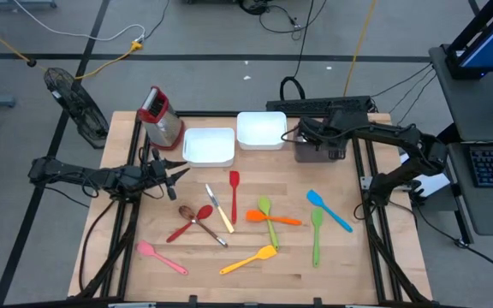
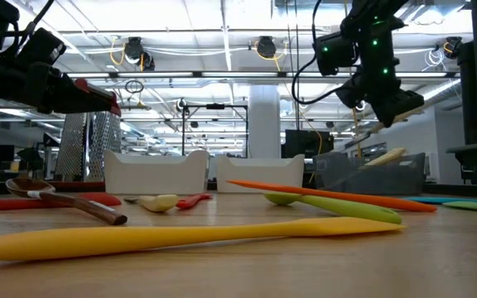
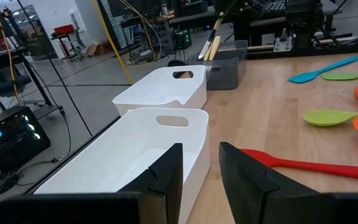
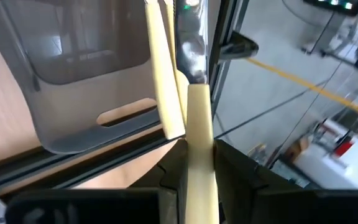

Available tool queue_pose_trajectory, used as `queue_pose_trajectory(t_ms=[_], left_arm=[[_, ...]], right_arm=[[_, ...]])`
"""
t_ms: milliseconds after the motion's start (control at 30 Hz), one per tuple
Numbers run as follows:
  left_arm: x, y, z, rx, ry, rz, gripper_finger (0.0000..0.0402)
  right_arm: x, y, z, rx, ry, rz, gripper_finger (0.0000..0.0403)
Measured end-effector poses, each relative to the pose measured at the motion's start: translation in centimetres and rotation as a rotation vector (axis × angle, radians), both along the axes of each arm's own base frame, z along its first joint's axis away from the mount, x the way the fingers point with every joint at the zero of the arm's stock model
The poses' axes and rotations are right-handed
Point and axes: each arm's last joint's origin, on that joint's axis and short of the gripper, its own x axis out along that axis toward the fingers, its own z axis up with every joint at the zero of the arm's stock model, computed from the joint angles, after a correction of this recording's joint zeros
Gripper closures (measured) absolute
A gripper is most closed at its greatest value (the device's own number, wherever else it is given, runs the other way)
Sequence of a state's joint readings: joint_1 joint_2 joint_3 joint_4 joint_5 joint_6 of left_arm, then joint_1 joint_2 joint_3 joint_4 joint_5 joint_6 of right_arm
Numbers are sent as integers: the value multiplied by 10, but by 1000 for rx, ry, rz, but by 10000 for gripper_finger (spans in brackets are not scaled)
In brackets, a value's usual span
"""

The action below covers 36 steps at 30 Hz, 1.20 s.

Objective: Pick & Place Kitchen Items
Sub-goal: Put the yellow knife into the black bin

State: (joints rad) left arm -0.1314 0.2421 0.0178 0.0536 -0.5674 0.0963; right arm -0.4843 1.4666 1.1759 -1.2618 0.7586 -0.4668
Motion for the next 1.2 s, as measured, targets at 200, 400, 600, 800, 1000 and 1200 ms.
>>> queue_pose_trajectory(t_ms=[200, 400, 600, 800, 1000, 1200], left_arm=[[0, 0, 0, 0, 0, 0, 295], [0, 0, 0, 0, 0, 0, 295], [0, 0, 0, 0, 0, 0, 295], [0, 0, 0, 0, 1, 0, 295], [0, 0, 0, 1, 4, 0, 295], [0, 0, 0, 4, 6, -1, 295]], right_arm=[[2, -3, -1, 22, 28, 61, 346], [3, -13, -11, 47, 68, 39, 346], [10, -18, -22, 72, 98, 48, 346], [14, -20, -34, 170, 63, 15, 346], [18, -22, -45, 195, 69, -14, 346], [21, -22, -52, 241, 45, -40, 346]])
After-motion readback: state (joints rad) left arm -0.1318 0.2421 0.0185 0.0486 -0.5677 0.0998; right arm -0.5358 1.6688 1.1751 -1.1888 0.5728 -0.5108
